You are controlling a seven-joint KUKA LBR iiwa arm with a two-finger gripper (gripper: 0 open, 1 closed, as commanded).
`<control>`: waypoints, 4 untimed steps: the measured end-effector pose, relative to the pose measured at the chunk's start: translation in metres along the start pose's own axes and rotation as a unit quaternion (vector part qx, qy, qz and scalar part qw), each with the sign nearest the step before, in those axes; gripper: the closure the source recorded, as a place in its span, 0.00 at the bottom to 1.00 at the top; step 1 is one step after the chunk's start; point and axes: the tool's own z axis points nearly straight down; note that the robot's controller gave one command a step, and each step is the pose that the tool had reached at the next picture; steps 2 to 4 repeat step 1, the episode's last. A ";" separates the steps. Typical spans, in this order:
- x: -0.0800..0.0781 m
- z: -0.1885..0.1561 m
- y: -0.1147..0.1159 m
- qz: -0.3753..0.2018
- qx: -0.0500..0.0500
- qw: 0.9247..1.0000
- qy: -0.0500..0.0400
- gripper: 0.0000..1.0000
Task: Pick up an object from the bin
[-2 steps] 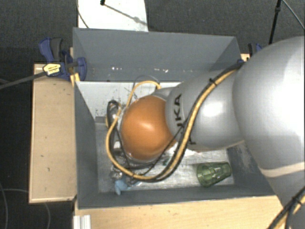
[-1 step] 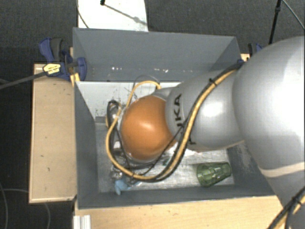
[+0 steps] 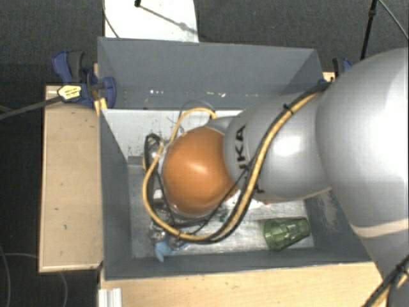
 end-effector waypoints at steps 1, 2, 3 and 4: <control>0.001 -0.019 0.001 0.001 -0.001 1.000 0.001 1.00; 0.001 -0.019 0.001 0.001 -0.001 1.000 0.001 1.00; 0.001 -0.019 0.001 0.001 -0.001 1.000 0.001 1.00; 0.001 -0.019 0.001 0.001 -0.001 1.000 0.001 1.00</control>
Offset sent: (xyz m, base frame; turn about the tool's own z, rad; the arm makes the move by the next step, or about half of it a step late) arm -0.0001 0.0000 0.0240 0.0000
